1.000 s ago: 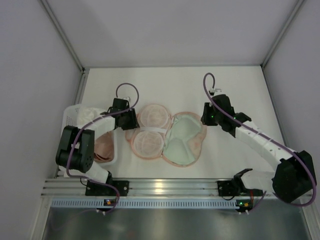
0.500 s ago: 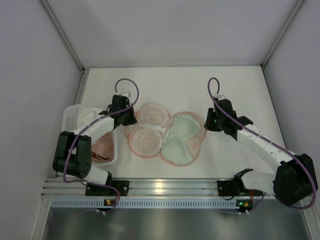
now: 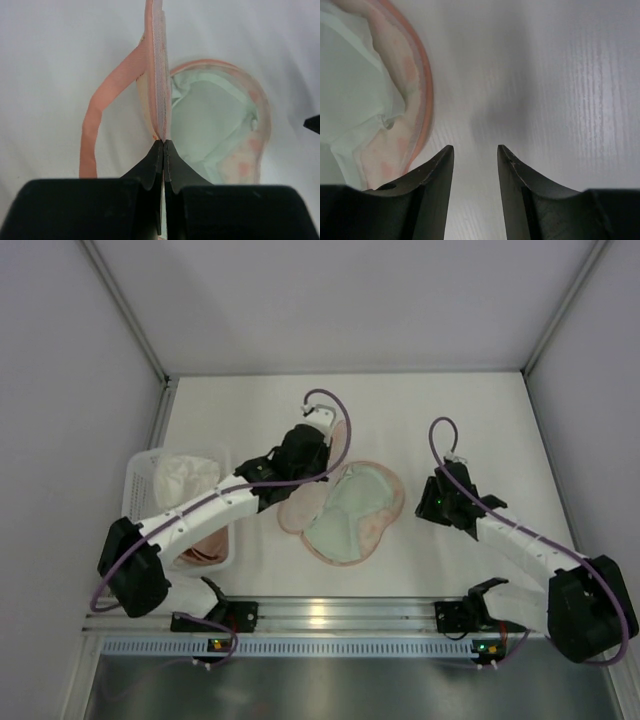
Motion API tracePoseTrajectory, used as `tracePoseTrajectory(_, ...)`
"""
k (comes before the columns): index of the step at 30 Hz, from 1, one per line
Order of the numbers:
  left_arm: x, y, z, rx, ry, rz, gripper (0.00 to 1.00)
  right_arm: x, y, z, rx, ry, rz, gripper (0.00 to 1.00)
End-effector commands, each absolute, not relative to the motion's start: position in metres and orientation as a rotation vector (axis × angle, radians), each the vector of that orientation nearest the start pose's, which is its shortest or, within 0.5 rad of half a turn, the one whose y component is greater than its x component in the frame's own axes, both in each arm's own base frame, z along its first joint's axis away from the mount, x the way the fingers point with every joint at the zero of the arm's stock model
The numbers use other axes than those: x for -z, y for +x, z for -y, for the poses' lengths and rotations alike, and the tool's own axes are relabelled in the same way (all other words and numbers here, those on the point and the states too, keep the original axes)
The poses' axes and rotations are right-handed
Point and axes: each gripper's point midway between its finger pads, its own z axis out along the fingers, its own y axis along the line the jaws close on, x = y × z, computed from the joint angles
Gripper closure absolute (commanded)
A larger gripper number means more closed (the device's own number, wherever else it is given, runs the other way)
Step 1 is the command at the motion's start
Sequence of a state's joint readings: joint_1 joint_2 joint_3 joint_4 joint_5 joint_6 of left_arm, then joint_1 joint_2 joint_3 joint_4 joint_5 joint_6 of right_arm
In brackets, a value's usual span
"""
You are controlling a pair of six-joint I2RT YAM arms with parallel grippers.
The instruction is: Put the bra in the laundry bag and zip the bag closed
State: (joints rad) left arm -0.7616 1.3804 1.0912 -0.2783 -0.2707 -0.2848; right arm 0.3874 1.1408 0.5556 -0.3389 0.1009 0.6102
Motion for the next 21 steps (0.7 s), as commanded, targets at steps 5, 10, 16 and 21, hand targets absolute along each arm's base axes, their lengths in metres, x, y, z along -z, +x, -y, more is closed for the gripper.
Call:
tracePoseTrajectory(5,-0.194,0.263,0.360,0.426,0.608,-2.111,0.94,-0.071,0.261,-0.075,-0.277,0.574,-2.325,0.52)
tracePoseTrajectory(10,-0.185,0.234,0.399,0.565,0.660,-2.167,0.37,-0.090,0.254,-0.051,-0.235,0.636,-2.248,0.42)
tracePoseTrajectory(16,-0.218,0.249,0.381,0.557,0.546,-2.109,0.24,-0.128,0.256,-0.034,-0.241,0.598,-2.107,0.32)
tracePoseTrajectory(21,-0.190,0.283,0.344,0.542,0.371,-2.223,0.21,-0.123,0.268,-0.078,-0.481,0.399,-2.160,0.34)
